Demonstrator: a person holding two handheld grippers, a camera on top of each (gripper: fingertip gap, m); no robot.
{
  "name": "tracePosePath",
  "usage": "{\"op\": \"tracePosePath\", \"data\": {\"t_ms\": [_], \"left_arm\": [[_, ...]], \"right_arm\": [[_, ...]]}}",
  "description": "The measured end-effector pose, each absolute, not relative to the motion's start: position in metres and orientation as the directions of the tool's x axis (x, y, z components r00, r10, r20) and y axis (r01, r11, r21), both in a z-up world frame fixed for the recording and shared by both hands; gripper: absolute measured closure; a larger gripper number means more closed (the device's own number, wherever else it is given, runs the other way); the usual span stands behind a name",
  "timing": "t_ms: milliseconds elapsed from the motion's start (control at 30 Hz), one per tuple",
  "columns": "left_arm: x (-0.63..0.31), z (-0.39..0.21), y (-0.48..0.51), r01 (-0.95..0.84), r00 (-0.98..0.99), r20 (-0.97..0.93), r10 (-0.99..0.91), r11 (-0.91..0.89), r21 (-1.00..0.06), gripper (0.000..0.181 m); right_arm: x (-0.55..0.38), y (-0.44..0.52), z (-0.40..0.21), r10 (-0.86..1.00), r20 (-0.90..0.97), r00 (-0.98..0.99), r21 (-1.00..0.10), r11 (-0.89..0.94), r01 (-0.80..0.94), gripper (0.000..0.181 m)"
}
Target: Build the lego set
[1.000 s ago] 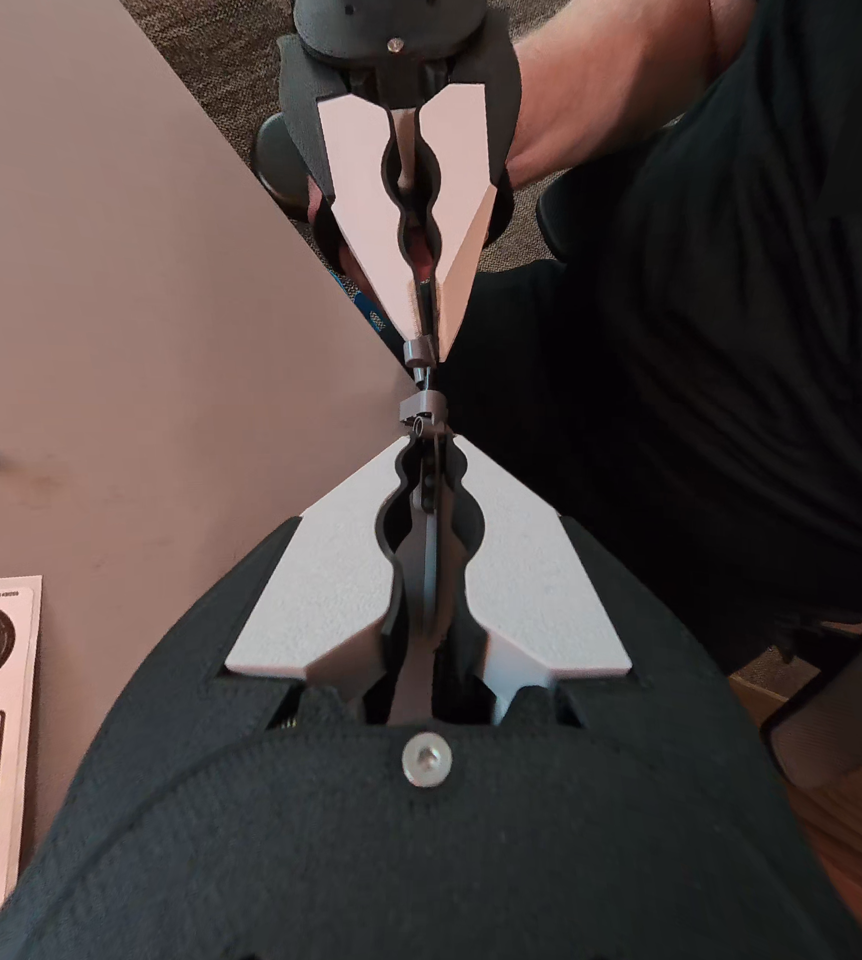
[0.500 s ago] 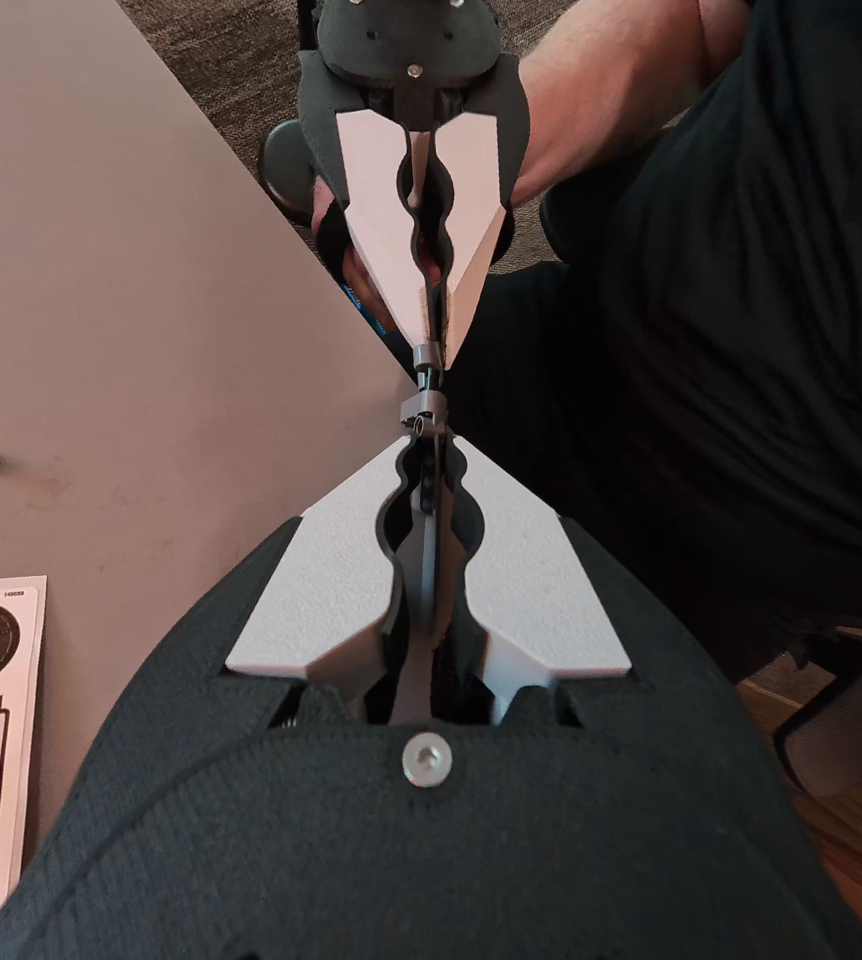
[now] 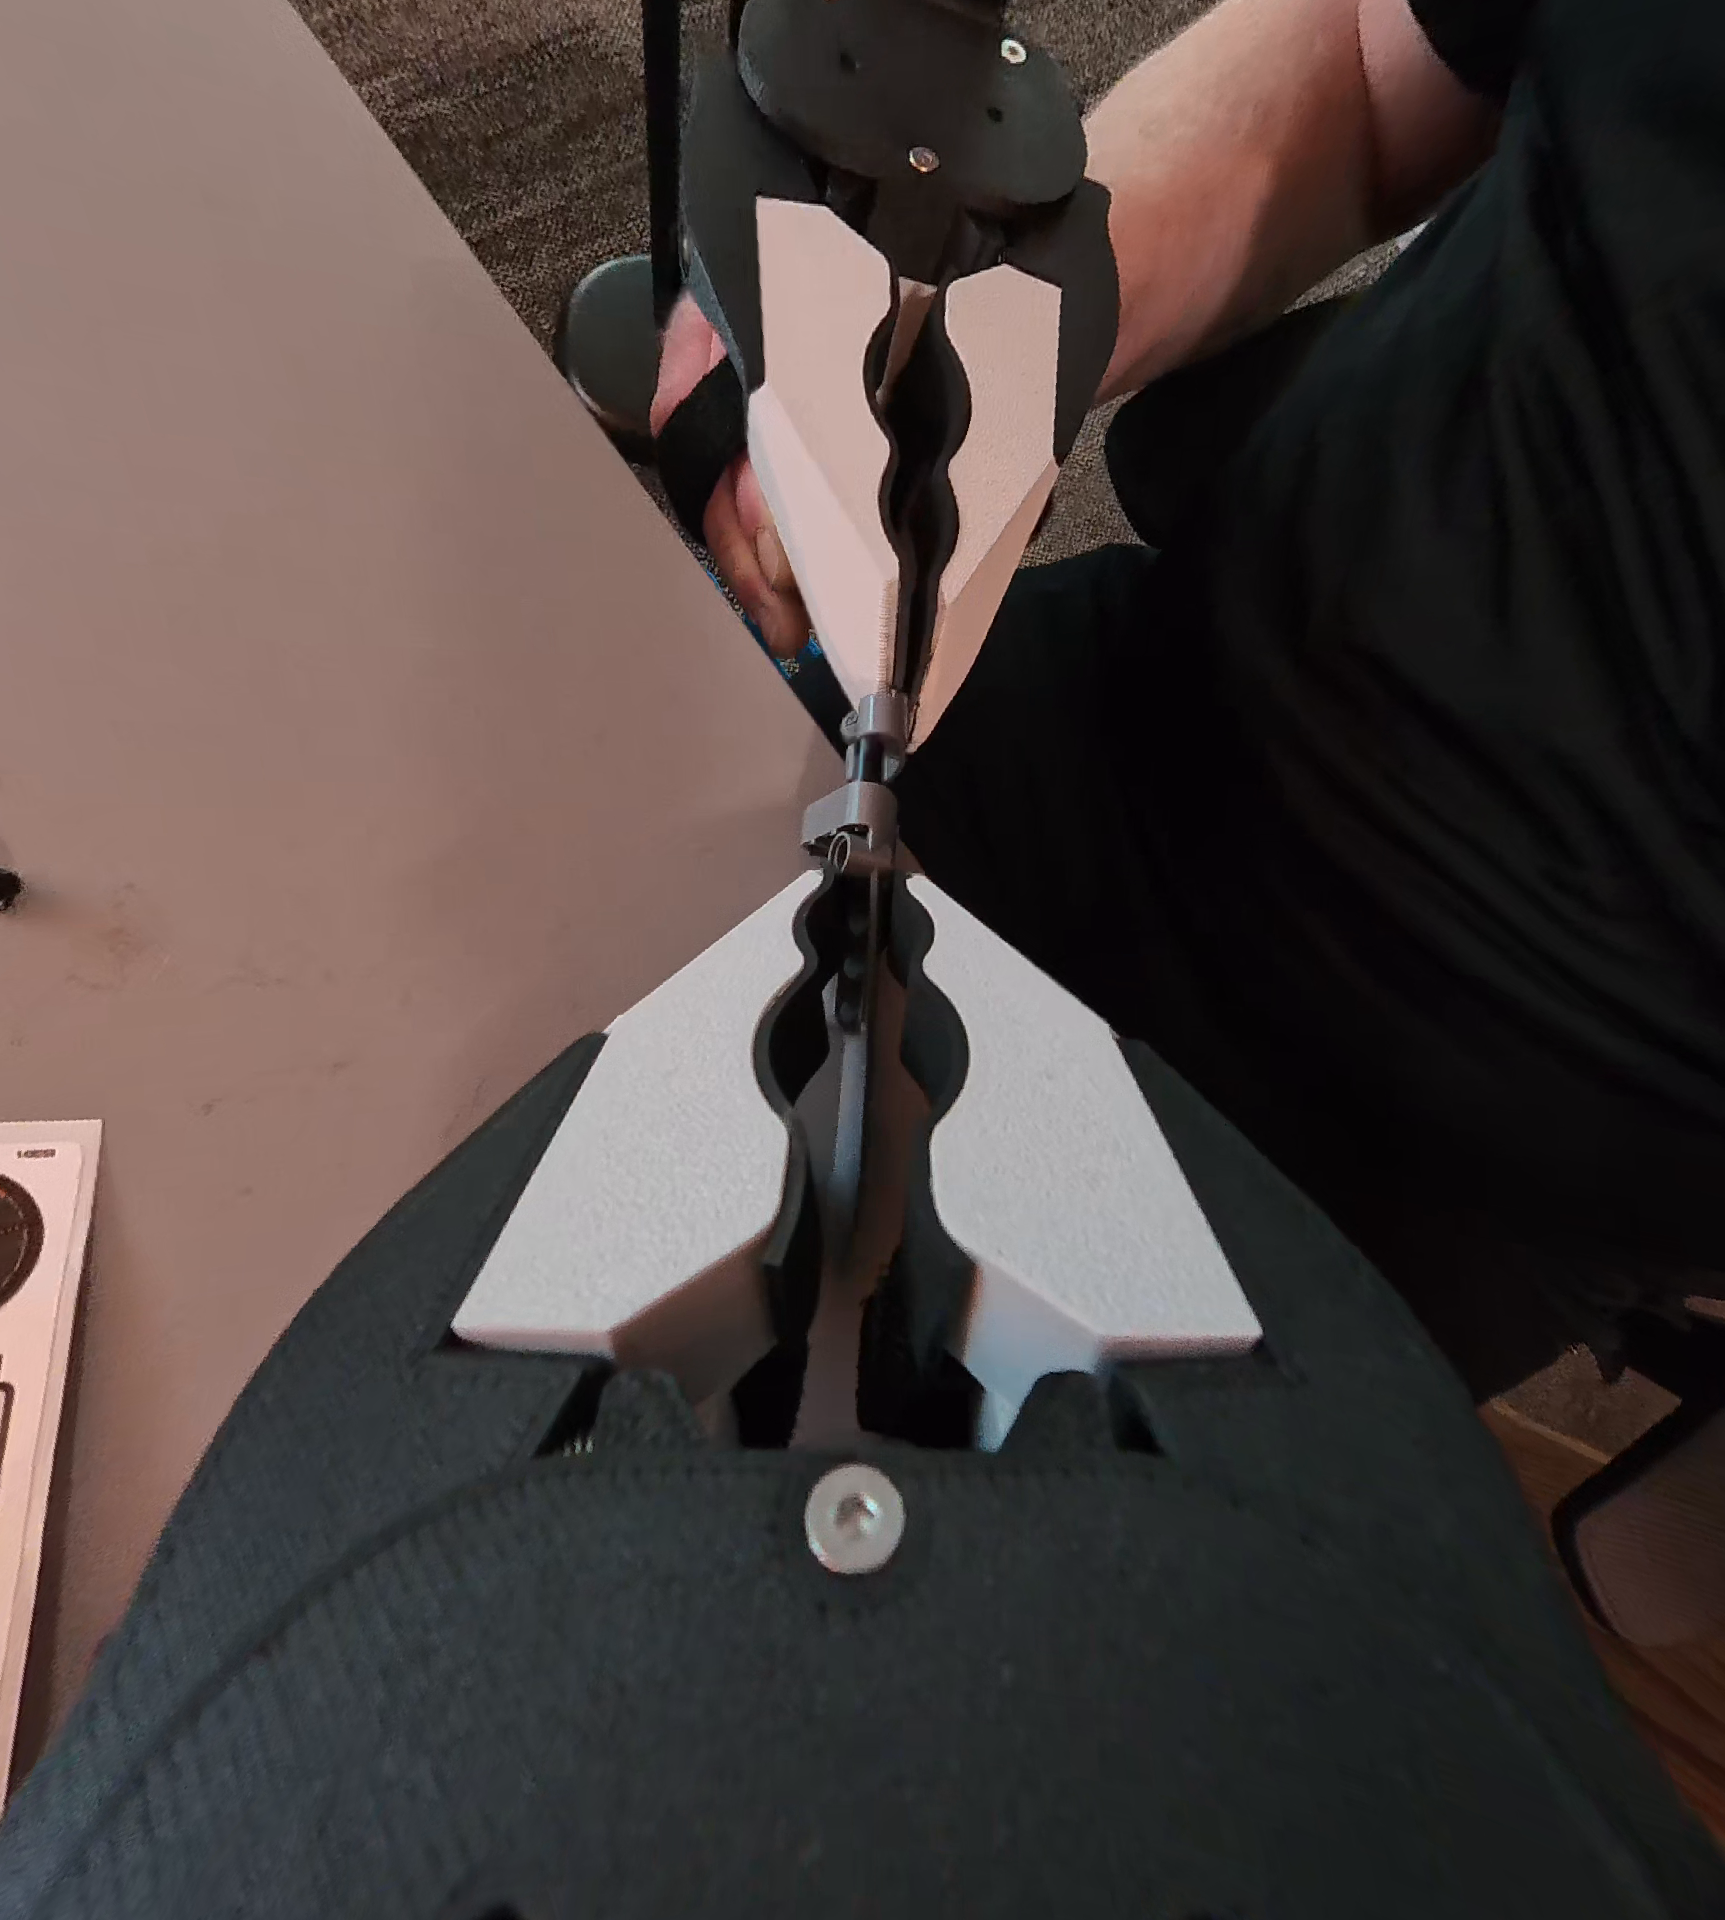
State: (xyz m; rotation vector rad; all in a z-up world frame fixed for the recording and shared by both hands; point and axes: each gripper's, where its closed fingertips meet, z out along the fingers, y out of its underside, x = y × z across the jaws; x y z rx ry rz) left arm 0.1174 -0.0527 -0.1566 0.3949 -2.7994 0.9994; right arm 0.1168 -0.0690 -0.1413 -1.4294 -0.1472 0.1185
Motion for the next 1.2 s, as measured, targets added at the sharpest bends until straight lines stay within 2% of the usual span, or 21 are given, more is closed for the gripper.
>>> {"op": "tracePosePath", "data": {"t_ms": [333, 833, 1200], "left_arm": [[0.1194, -0.1568, -0.0528, -0.271, -0.963, 0.183, -0.200, 0.749, -0.604, 0.177], [0.1196, -0.1577, -0.0506, -0.194, -0.980, 0.071, -0.185, 0.816, -0.545, 0.176], [0.1222, -0.1576, -0.0530, -0.190, -0.980, 0.061, -0.187, 0.815, -0.548, 0.176]], "right_arm": [[0.1190, -0.0671, -0.1420, 0.203, -0.055, 0.978, -0.990, 0.116, -0.080, 0.181], [0.1178, -0.0659, -0.1440, 0.204, -0.024, 0.979, -0.998, -0.069, -0.010, 0.181], [0.1238, -0.0701, -0.1364, 0.206, -0.095, 0.974, -0.995, 0.016, -0.100, 0.176]]}}
